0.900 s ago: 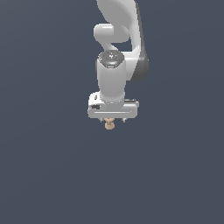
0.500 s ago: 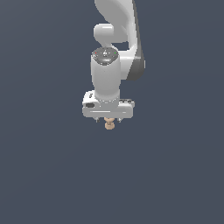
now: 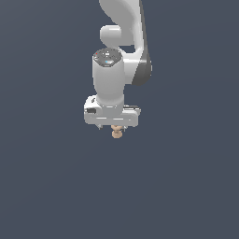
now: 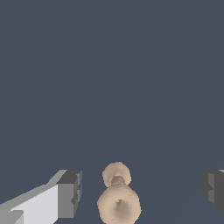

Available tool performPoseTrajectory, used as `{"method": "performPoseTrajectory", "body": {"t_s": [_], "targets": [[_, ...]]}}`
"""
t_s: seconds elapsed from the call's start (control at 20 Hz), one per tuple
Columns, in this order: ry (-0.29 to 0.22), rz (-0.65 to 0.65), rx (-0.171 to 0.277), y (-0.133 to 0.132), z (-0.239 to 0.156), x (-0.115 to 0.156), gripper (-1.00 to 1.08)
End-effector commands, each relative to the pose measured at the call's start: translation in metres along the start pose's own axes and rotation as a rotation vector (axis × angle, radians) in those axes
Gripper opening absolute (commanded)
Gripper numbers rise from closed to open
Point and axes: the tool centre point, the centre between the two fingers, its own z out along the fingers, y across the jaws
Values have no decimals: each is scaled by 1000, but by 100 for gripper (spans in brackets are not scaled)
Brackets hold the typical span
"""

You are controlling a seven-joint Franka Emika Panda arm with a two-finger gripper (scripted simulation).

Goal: Pick up the object and move it to a goal position.

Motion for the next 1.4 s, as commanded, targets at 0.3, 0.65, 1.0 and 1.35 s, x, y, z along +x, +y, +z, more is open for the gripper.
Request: {"method": "performPoseTrajectory", "body": {"t_s": [0.3,0.65,1.0,1.35], "targets": [[-7,90,0,-2,9,-10,100],[-18,238,0,-5,23,-28,100],[-32,423,-4,-7,39,-52,100],[-42,580,-10,-9,52,-72,100]]}}
